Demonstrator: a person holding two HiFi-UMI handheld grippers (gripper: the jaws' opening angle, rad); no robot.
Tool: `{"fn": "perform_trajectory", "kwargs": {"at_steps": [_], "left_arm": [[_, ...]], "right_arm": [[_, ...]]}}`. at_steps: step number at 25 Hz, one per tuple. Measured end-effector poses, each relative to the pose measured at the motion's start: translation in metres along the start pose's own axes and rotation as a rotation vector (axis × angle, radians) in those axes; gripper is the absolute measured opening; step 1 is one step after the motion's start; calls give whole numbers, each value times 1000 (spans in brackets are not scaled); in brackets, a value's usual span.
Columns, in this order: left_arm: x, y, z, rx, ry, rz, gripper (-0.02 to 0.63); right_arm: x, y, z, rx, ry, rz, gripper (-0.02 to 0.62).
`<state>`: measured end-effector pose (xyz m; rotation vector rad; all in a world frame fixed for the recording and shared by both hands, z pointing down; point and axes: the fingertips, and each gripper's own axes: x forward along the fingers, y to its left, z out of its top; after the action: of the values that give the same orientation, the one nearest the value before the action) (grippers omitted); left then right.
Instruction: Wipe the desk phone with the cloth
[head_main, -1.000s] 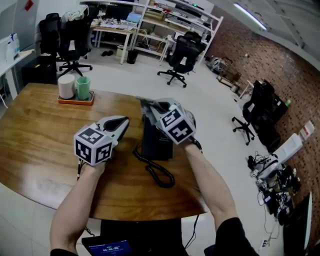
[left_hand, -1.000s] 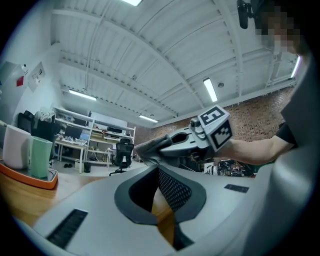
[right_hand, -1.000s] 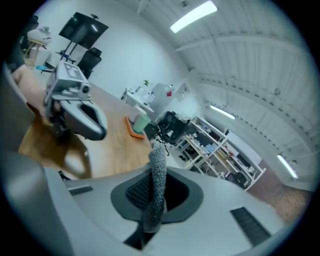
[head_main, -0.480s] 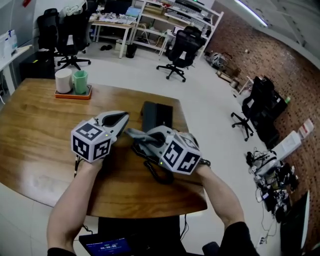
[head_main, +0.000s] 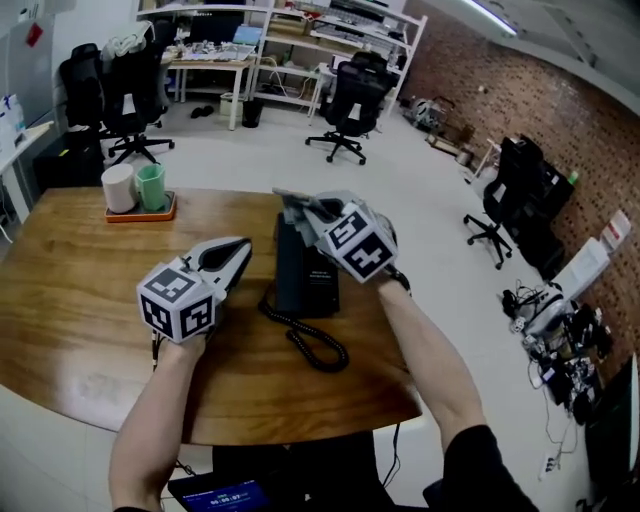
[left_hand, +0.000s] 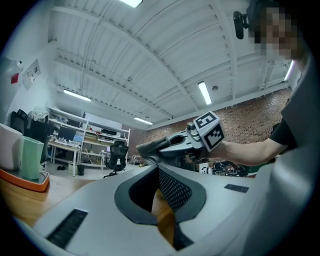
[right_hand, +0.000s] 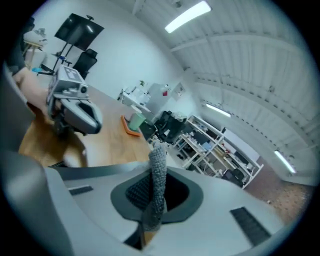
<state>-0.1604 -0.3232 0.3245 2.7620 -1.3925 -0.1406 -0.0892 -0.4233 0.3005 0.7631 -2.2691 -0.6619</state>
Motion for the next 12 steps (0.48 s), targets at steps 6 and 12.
{"fn": "perform_trajectory", "kwargs": {"at_steps": [6,12], "left_arm": [[3,-4,5,-4,0,3,-6],[4,-5,5,11,12,6,-6]], "right_arm": [[12,14,-19,-76,81,52,25],[-43,96,-27,-234,56,271,26]]}}
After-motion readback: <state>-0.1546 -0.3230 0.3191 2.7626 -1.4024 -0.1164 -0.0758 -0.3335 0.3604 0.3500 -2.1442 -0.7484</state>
